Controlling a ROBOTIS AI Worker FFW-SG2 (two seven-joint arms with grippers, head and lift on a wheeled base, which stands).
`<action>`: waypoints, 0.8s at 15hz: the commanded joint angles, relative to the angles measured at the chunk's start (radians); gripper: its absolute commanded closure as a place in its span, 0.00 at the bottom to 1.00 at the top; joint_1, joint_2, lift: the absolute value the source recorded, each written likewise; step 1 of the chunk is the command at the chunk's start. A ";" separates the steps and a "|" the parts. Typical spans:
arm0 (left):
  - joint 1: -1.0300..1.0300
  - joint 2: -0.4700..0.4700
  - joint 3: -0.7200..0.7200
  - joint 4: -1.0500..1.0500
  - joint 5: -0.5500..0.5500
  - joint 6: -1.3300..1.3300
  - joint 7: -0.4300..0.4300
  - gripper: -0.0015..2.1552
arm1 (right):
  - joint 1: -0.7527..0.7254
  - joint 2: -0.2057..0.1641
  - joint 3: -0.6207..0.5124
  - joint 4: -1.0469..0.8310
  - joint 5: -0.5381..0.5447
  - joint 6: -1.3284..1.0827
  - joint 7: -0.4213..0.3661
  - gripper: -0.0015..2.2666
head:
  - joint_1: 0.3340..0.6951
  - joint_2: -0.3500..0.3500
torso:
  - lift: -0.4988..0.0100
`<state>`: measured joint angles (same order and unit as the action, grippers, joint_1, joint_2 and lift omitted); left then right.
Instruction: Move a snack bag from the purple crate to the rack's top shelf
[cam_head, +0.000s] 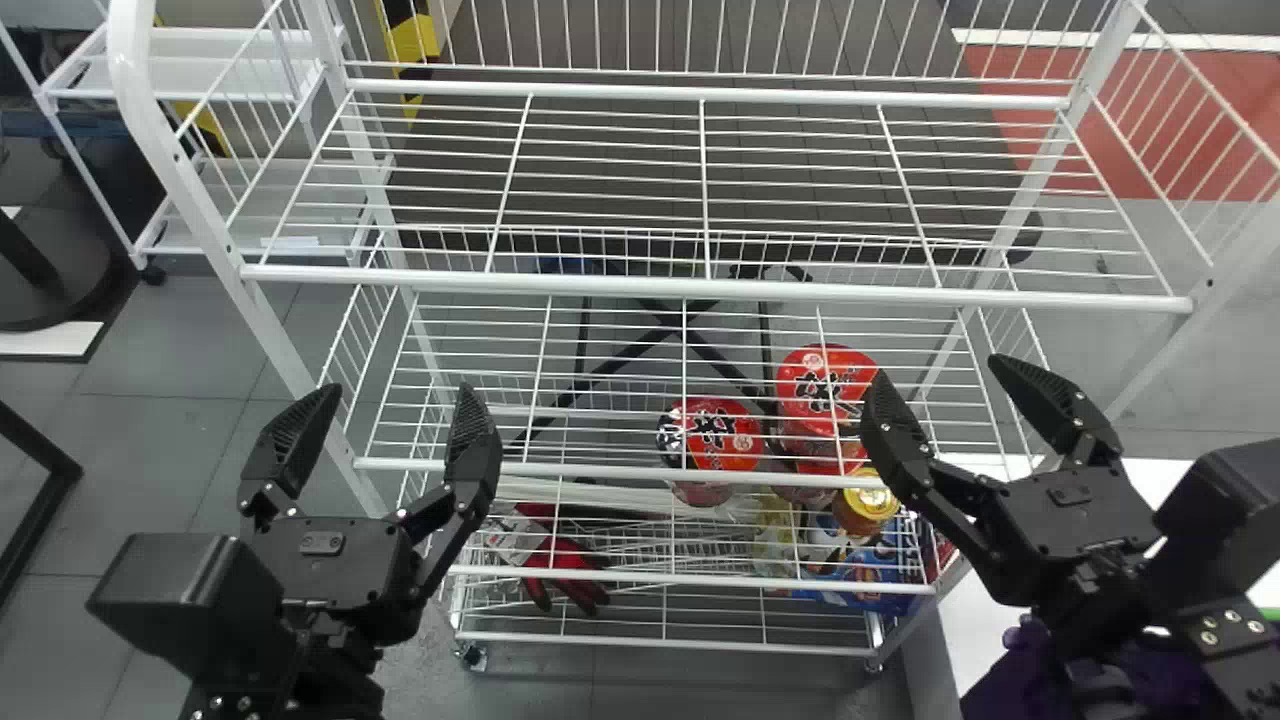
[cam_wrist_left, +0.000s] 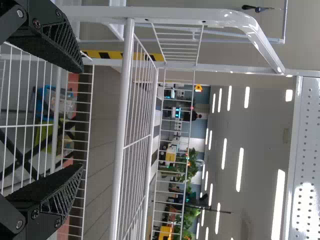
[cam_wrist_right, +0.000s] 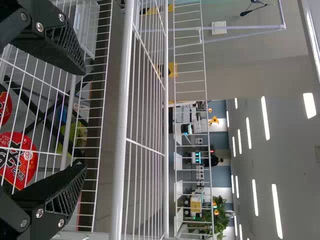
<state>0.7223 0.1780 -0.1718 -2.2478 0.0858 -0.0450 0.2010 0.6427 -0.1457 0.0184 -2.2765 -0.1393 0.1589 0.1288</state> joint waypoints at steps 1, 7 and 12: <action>-0.001 0.000 0.000 0.001 0.000 0.001 0.000 0.08 | 0.000 0.000 0.000 0.000 0.000 0.000 0.000 0.08 | 1.00 0.50 | 0.57; -0.004 -0.002 0.000 0.005 0.002 0.001 0.000 0.08 | -0.006 0.000 0.000 0.002 0.003 0.012 0.000 0.08 | 1.00 0.50 | 0.52; -0.006 -0.002 0.000 0.008 0.000 0.001 0.001 0.08 | -0.008 -0.002 0.000 0.003 0.001 0.015 0.002 0.08 | 1.00 0.50 | 0.48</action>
<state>0.7168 0.1764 -0.1718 -2.2411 0.0873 -0.0436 0.2025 0.6351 -0.1461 0.0184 -2.2733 -0.1355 0.1726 0.1293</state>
